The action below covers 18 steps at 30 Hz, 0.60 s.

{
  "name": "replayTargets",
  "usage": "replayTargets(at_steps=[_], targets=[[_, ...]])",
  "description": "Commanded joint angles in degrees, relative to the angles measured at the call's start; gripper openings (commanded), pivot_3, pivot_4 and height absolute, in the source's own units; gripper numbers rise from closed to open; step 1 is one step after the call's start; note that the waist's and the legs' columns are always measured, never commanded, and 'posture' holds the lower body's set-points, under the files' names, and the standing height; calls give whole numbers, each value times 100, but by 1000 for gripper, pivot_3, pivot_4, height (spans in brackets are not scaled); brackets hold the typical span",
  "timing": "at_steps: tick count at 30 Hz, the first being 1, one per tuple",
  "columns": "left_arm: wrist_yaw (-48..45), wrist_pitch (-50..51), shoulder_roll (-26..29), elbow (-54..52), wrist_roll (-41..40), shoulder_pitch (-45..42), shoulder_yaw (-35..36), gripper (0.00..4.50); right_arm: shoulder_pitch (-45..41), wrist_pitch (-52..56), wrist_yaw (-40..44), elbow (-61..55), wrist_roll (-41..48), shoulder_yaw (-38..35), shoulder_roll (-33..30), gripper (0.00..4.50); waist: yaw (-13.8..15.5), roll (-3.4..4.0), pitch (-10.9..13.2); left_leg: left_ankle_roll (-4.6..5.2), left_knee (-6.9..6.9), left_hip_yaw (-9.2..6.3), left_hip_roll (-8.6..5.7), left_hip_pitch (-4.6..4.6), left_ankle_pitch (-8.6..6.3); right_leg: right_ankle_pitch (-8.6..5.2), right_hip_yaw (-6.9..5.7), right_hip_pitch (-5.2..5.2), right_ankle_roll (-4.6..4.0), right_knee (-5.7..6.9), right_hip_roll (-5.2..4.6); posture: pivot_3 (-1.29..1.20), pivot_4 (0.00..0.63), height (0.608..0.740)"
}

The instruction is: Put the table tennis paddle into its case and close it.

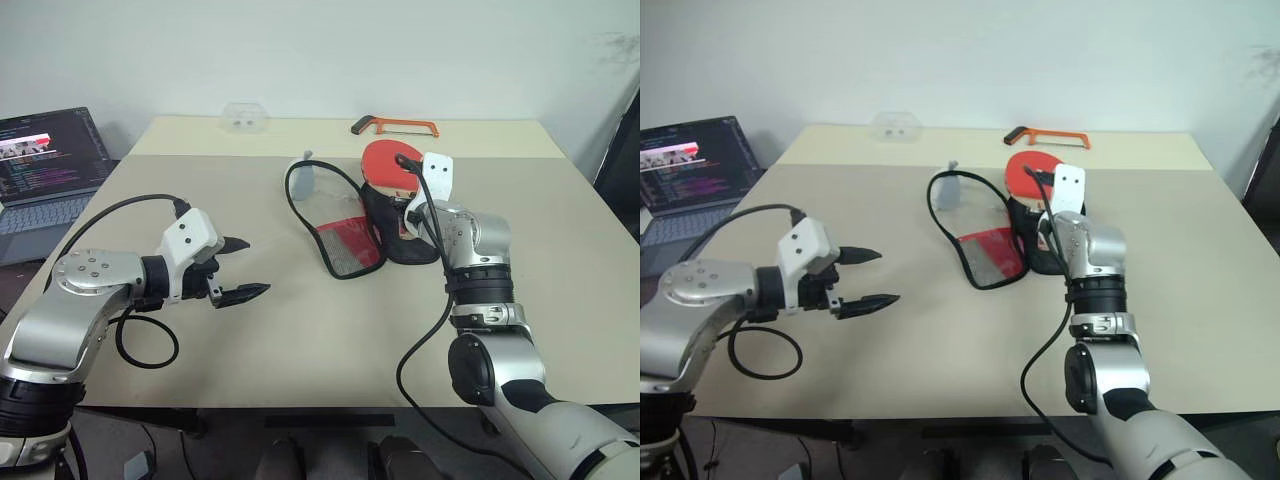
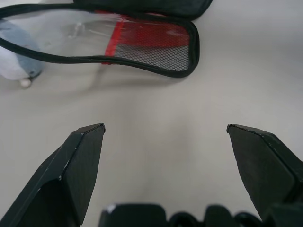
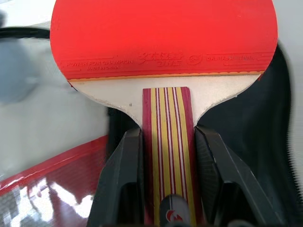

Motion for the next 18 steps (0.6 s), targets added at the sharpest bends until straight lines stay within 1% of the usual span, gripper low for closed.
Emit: replayTargets(at_steps=[1, 8, 18], targets=[[86, 52, 133, -256, -51, 18, 270, 4500, -188, -372, 175, 176, -43, 217, -20, 1084, -14, 0, 0, 0, 0, 0, 0, 0, 0, 0, 0, 0, 0, 0, 0, 0, 150, 740], [168, 219, 194, -472, -107, 235, 444, 4500, -143, -597, 307, 620, -78, 348, 31, 1084, -47, 0, 0, 0, -2, -1, 1, 1, 0, 0, 4, -3, 0, 1, 4, 0, 150, 740], [222, 384, 279, -686, -186, 442, 663, 4500, -157, -920, 194, 1100, -100, 365, -44, 1084, -37, 0, 0, 0, -1, -4, 1, 1, 0, 0, 1, -1, 0, 1, 3, 0, 150, 740]])
